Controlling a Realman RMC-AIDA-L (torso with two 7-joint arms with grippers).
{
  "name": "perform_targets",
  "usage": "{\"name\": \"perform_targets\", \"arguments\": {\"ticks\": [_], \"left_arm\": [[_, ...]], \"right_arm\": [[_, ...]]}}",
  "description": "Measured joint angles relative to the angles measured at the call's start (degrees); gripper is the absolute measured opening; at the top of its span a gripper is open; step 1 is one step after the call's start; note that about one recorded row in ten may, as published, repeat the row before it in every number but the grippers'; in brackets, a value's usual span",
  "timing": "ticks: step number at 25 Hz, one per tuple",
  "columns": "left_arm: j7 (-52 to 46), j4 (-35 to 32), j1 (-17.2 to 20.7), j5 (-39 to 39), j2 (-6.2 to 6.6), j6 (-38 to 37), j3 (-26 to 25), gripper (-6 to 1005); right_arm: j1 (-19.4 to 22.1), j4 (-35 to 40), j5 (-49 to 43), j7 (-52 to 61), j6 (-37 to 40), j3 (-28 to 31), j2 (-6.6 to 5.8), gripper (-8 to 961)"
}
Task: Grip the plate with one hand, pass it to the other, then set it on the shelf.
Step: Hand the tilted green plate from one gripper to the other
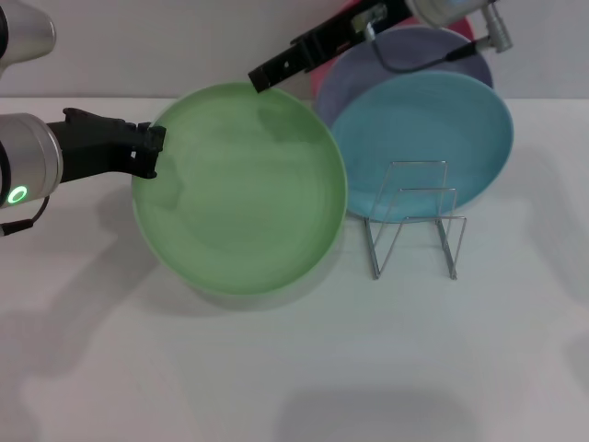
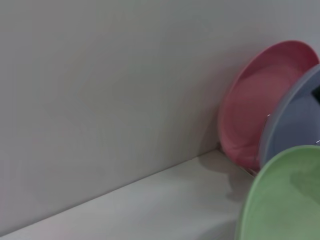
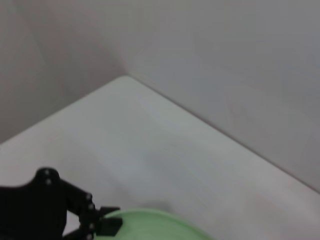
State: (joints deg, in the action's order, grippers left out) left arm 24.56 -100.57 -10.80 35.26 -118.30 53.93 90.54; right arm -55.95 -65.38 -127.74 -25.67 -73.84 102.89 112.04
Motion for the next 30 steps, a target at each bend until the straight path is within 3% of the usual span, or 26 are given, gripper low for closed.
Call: {"name": "perform_targets", "arguments": {"ticks": [5, 14, 24, 30], "left_arm": [[-0.1, -0.6, 0.1, 0.0, -0.02, 0.1, 0.2, 37], [-0.2, -1.1, 0.3, 0.0, 0.01, 0.0, 0.2, 36], [-0.2, -1.2, 0.2, 0.0, 0.00, -0.1, 0.2, 36], [-0.2, -1.2, 0.2, 0.0, 0.00, -0.1, 0.1, 37]], "right_arm": [[-0.7, 1.9, -1.1, -0.6, 2.4, -4.0, 0.51, 826], [-2.5, 5.4, -4.1, -1.0, 5.2, -4.8, 1.67, 825], [-2.9, 6.6, -4.5, -1.2, 8.2, -7.0, 1.78, 824], [-2.7, 6.6, -4.3, -2.7, 9.1, -7.3, 1.84, 665]]}}
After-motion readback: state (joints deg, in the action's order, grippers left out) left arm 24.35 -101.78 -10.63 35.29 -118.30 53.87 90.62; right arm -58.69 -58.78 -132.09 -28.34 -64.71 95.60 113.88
